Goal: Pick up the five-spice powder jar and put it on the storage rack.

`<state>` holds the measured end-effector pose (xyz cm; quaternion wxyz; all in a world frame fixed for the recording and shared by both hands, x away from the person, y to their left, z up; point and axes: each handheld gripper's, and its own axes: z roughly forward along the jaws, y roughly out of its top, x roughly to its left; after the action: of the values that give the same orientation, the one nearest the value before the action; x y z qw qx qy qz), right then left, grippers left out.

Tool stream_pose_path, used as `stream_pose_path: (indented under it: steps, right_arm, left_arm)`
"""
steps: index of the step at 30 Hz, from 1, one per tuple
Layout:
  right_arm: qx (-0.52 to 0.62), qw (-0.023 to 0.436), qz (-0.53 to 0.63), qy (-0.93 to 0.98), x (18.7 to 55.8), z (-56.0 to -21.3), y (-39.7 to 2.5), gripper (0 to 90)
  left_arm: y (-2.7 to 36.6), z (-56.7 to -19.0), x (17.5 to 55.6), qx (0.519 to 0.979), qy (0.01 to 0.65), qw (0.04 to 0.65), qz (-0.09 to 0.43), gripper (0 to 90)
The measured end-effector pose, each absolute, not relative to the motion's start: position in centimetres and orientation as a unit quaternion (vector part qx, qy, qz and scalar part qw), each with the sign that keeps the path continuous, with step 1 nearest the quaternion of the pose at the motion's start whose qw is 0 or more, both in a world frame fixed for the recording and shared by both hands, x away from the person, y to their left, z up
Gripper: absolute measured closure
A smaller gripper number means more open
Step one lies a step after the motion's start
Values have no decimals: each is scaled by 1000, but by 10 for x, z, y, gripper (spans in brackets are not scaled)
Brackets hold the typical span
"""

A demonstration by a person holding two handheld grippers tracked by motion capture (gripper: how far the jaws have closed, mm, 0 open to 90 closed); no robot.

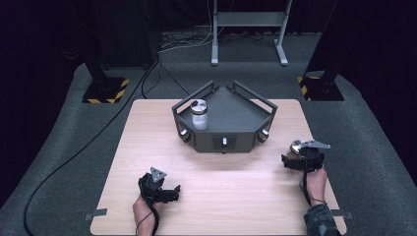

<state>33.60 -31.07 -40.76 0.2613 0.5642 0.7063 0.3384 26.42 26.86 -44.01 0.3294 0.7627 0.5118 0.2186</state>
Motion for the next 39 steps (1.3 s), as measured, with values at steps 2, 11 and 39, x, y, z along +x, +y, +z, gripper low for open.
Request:
stream_pose_path:
  steps: [2,11,39]
  right_arm:
    - [568,260,338,704,339,-410,-311,0]
    - [579,269,337,691,339,-423,-310,171]
    - [573,279,327,697,340,-427,-304,299]
  left_arm:
    - [269,-440,264,763,512,329,219,3]
    - [269,-440,264,762,513,329,219,3]
    - [269,-440,264,762,513,329,220,3]
